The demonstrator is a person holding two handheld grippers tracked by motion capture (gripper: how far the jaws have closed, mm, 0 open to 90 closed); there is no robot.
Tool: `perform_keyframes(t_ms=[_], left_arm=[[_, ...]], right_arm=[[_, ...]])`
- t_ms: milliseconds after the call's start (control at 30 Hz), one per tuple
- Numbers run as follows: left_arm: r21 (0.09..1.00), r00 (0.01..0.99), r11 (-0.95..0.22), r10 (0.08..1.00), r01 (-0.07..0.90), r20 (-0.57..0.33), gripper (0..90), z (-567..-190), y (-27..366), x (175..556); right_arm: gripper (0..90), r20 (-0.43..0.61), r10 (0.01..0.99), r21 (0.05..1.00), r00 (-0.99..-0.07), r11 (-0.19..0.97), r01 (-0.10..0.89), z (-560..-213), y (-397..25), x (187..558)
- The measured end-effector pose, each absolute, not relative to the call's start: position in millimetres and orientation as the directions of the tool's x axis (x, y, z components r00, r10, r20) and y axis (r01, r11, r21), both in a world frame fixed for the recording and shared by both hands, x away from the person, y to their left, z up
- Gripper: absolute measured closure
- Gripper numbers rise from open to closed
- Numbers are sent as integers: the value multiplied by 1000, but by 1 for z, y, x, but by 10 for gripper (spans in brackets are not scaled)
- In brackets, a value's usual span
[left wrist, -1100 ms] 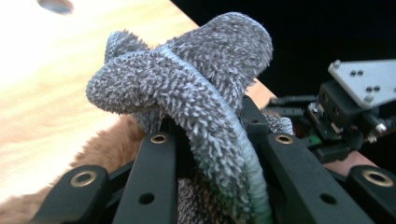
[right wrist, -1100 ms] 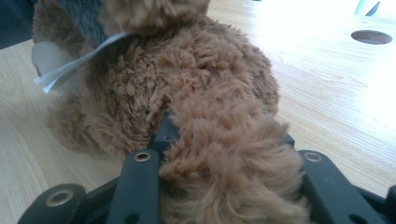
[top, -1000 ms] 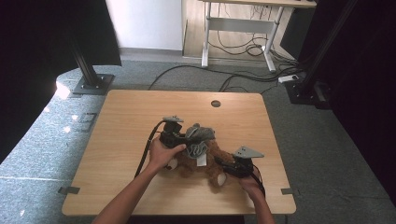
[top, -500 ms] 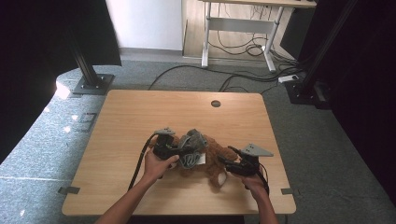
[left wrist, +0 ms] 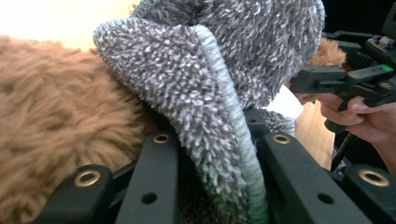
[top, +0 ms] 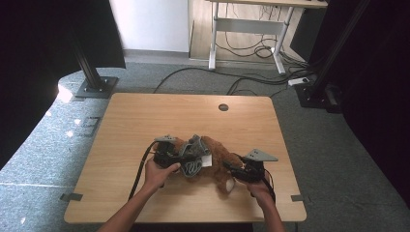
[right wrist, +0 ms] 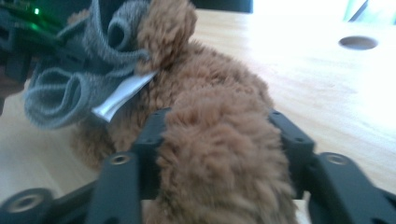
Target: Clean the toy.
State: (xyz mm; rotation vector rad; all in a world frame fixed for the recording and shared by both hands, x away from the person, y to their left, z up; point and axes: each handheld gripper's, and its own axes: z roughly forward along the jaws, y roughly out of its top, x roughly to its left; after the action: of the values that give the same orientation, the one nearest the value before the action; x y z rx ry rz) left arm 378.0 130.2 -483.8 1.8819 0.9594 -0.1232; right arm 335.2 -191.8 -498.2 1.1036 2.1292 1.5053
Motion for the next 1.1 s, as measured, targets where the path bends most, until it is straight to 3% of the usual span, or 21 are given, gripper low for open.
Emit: perform_keyframes(t_ms=[167, 700, 967, 1100], left_arm=[[714, 679, -210, 563, 669, -471, 740, -487, 139, 371], [728, 666, -174, 579, 663, -469, 734, -475, 169, 360], [787, 726, -187, 551, 589, -412, 731, -438, 141, 361], [790, 747, -206, 525, 577, -409, 728, -421, 105, 381]], right_arm=[[596, 176, 697, 895, -695, 181, 408, -502, -192, 333], [619, 154, 651, 893, -743, 230, 387, -508, -197, 323], [624, 142, 651, 892, -746, 242, 381, -510, -195, 323], [629, 139, 650, 892, -747, 246, 380, -512, -194, 322]])
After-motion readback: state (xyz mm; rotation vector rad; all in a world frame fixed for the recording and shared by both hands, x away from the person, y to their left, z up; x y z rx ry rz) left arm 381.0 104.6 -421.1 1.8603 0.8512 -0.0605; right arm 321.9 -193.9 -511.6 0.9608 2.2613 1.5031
